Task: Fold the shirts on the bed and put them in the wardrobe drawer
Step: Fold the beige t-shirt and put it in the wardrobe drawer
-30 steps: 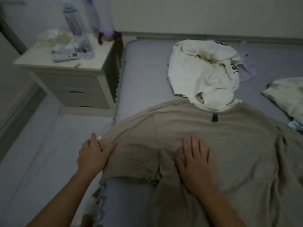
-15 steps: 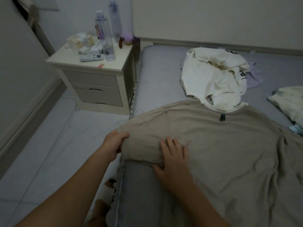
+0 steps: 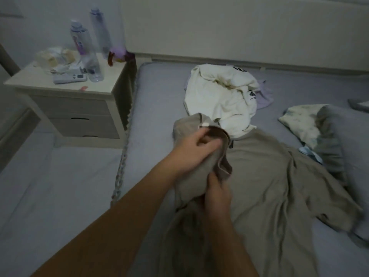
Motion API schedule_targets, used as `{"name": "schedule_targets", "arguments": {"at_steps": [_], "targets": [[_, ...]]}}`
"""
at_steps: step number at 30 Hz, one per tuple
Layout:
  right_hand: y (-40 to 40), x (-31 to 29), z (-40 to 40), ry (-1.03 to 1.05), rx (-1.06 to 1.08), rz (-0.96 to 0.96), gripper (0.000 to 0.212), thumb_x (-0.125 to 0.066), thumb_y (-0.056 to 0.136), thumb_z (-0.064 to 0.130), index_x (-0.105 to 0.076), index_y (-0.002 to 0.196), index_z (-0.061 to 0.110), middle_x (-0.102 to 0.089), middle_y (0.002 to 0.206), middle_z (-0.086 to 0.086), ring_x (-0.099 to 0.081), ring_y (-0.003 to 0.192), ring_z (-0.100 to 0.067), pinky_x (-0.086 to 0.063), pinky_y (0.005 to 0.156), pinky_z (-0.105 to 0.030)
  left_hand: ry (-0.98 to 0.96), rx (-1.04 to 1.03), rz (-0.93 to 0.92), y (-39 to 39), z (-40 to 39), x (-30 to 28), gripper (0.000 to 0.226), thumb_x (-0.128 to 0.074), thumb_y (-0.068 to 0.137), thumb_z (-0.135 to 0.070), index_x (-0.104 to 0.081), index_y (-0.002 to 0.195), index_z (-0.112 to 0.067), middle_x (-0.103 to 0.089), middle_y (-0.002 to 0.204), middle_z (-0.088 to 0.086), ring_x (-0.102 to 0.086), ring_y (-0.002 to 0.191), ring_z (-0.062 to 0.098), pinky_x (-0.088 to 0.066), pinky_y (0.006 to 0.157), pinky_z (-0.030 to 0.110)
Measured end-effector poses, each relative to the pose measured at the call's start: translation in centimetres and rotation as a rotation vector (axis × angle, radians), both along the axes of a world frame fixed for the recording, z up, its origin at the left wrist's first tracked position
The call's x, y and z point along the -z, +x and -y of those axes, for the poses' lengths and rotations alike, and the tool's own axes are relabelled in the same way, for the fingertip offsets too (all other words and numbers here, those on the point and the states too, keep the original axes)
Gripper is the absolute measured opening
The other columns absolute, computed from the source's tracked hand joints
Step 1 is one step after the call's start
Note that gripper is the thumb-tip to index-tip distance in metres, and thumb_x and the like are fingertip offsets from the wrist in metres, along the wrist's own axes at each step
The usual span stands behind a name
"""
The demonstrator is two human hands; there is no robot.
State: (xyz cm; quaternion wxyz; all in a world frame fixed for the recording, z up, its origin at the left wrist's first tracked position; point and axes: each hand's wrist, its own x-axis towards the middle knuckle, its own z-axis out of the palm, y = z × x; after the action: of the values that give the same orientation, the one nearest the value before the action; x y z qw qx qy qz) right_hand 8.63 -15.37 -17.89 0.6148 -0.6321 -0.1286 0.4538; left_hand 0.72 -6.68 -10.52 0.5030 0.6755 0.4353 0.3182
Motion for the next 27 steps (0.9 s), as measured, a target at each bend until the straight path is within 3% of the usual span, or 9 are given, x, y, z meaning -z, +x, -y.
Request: {"name": "schedule_targets", "arguments": {"at_steps": [3, 6, 9, 12, 16, 20, 22, 24, 27], "targets": [[5.8, 1.6, 2.3, -0.103, 0.072, -0.227, 0.017, -0.052, 0.096, 0.007, -0.062, 0.109, 0.011, -0.069, 0.104, -0.016, -0.068, 0.093, -0.028, -0.057, 0.076, -0.035, 0.052, 0.123, -0.655, 2.3, 3.1, 7.0, 0.067, -0.04, 0.095, -0.061, -0.025, 0.153, -0.031, -0.02, 0.162, 0.004, -0.017, 0.149, 0.024, -0.015, 0.121, 0.043], [10.1, 2.6, 4.1, -0.142, 0.129, -0.045, 0.048, -0.056, 0.094, 0.002, -0.042, 0.14, 0.006, -0.063, 0.105, -0.019, -0.062, 0.097, -0.029, -0.052, 0.08, -0.035, 0.203, 0.211, -0.981, 1.5, 6.6, 12.7, 0.075, -0.022, 0.092, -0.07, -0.001, 0.155, -0.035, 0.009, 0.165, 0.004, 0.011, 0.15, 0.025, 0.006, 0.12, 0.048], [10.8, 2.5, 3.5, -0.19, -0.103, 0.562, 0.07, -0.071, 0.083, 0.009, -0.039, 0.145, 0.014, -0.052, 0.137, -0.012, -0.053, 0.118, -0.023, -0.045, 0.1, -0.038, 0.285, 0.18, -0.965, 2.0, 6.5, 13.0, 0.08, -0.009, 0.082, -0.079, -0.001, 0.153, -0.043, 0.008, 0.165, 0.002, 0.01, 0.15, 0.026, 0.007, 0.118, 0.051], [10.0, 2.1, 0.0, -0.227, -0.48, 1.297, 0.08, -0.071, 0.08, 0.037, -0.033, 0.15, 0.026, -0.031, 0.155, -0.002, -0.03, 0.14, -0.027, -0.026, 0.114, -0.044, 0.269, 0.23, -0.969, 2.9, 5.6, 11.9, 0.089, -0.009, 0.072, -0.083, -0.001, 0.151, -0.044, 0.011, 0.164, -0.002, 0.013, 0.15, 0.027, 0.005, 0.118, 0.057], [10.8, 2.6, -5.5, -0.303, -0.823, 1.619, 0.048, -0.055, 0.089, 0.039, -0.048, 0.135, 0.028, -0.048, 0.138, -0.001, -0.041, 0.128, -0.025, -0.028, 0.108, -0.04, 0.284, 0.285, -1.024, 0.9, 8.0, 13.5, 0.092, -0.018, 0.077, -0.084, 0.016, 0.15, -0.042, 0.027, 0.16, 0.0, 0.024, 0.147, 0.029, 0.012, 0.118, 0.053], [13.4, 0.9, -10.6, -0.217, -0.698, 1.348, 0.012, -0.052, 0.09, 0.023, -0.064, 0.091, 0.023, -0.069, 0.099, -0.004, -0.062, 0.093, -0.027, -0.044, 0.072, -0.032, 0.395, 0.192, -0.96, 0.1, 9.2, 13.8, 0.08, -0.026, 0.082, -0.081, -0.023, 0.152, -0.041, -0.014, 0.162, 0.006, -0.015, 0.149, 0.036, -0.007, 0.115, 0.051], [14.9, 0.1, -12.2, -0.228, -0.631, 1.251, 0.013, -0.053, 0.086, 0.02, -0.066, 0.084, 0.023, -0.071, 0.091, -0.001, -0.065, 0.088, -0.024, -0.048, 0.072, -0.031, 0.347, 0.19, -0.946, 0.5, 8.3, 13.5, 0.075, -0.017, 0.081, -0.083, -0.021, 0.149, -0.05, -0.011, 0.164, -0.001, -0.013, 0.15, 0.029, -0.011, 0.117, 0.047], [15.8, 0.5, -12.2, -0.33, -0.702, 1.289, 0.013, -0.054, 0.086, 0.018, -0.065, 0.083, 0.024, -0.068, 0.095, -0.003, -0.064, 0.093, -0.026, -0.049, 0.078, -0.032, 0.336, 0.106, -0.904, 0.7, 7.0, 12.9, 0.065, -0.014, 0.085, -0.076, -0.042, 0.137, -0.048, -0.037, 0.152, -0.003, -0.034, 0.136, 0.027, -0.032, 0.107, 0.041], [17.4, 1.8, -10.4, -0.362, -0.601, 1.396, 0.016, -0.054, 0.09, 0.022, -0.066, 0.1, 0.022, -0.063, 0.111, -0.007, -0.056, 0.105, -0.029, -0.045, 0.092, -0.039, 0.449, -0.043, -0.824, 1.8, 4.0, 11.7, 0.034, -0.041, 0.095, -0.048, -0.062, 0.114, -0.029, -0.056, 0.119, 0.006, -0.053, 0.107, 0.029, -0.041, 0.082, 0.035]]}}
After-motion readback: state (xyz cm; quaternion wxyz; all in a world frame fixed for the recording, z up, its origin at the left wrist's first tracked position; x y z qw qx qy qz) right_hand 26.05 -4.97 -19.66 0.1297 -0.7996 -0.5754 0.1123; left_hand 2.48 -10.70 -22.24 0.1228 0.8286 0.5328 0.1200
